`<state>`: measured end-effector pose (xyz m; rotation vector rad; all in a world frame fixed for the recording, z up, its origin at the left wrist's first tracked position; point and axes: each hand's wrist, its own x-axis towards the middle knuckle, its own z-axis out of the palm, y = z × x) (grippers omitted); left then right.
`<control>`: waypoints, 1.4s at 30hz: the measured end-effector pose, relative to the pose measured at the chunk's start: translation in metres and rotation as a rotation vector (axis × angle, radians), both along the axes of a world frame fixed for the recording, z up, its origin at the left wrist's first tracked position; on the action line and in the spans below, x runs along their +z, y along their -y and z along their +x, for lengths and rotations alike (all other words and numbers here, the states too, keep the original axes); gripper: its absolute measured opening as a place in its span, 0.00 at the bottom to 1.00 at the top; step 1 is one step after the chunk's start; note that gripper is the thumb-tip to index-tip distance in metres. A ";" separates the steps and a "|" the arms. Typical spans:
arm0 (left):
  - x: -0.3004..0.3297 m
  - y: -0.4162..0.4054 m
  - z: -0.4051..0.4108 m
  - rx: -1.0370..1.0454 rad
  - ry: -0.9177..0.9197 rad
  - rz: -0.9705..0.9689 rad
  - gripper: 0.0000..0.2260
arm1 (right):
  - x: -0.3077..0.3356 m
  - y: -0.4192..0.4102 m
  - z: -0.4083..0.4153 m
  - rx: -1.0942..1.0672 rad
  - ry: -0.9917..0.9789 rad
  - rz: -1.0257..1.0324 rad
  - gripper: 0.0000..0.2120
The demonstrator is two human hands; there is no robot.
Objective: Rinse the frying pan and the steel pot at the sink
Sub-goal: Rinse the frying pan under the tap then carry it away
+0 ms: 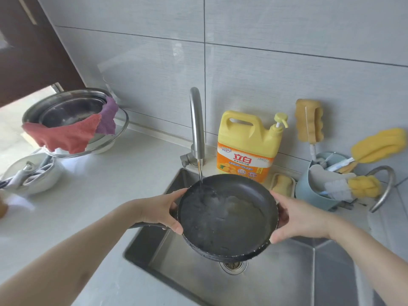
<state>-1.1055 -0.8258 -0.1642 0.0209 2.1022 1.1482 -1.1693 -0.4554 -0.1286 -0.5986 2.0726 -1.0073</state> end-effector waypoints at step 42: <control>0.049 -0.079 0.014 0.141 -1.827 -0.564 0.47 | 0.015 -0.056 0.054 -0.592 -1.281 -0.169 0.43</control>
